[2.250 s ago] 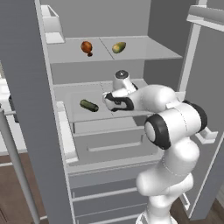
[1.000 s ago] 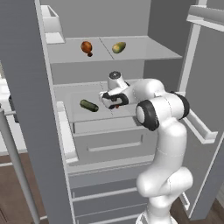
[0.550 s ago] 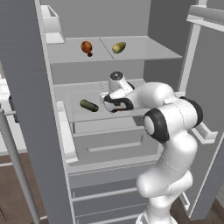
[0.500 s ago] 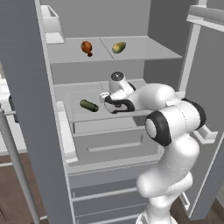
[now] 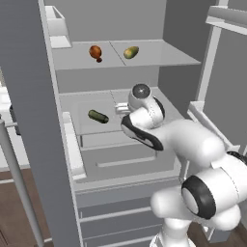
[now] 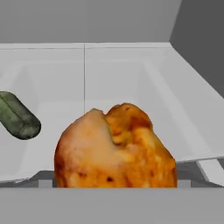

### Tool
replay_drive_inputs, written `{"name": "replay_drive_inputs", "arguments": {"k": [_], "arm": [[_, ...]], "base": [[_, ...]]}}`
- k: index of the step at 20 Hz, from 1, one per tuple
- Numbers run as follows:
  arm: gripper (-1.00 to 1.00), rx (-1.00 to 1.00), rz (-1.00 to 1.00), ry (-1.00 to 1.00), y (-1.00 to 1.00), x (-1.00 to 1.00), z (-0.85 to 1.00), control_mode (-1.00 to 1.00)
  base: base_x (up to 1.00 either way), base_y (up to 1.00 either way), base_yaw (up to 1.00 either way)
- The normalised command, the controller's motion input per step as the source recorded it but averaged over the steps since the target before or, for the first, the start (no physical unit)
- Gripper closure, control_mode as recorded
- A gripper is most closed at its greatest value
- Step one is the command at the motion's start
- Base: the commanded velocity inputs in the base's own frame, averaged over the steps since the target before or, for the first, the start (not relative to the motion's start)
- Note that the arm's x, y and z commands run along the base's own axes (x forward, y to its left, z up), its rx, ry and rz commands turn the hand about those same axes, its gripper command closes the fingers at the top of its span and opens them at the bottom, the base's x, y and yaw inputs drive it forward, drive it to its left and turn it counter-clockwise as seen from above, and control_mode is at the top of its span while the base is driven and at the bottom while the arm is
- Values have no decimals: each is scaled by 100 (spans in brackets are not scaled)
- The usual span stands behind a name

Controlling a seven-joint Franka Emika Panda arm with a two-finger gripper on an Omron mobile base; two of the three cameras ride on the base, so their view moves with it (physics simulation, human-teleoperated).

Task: Place one cucumber and one chicken drumstick in each tupperware on the nearby counter, to pack two identical lunches.

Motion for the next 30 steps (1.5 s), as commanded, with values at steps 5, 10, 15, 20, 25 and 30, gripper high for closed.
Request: {"name": "replay_drive_inputs", "arguments": {"k": [5,10,15,20,25,30], "arm": [[100,7,2,0,-14,-100,96,-100],[100,2,5,0,-21,-100,28,-100],[100,0,6,0,-10,-100,-11,-100],[100,0,8,-3,0,-80,-4,100],[100,0,0,0,0,0,0,100],[100,0,0,0,0,0,0,100]], "base": [[0,0,0],[0,0,0],[0,0,0],[-20,0,4],[-100,53,32],[-80,96,57]]}}
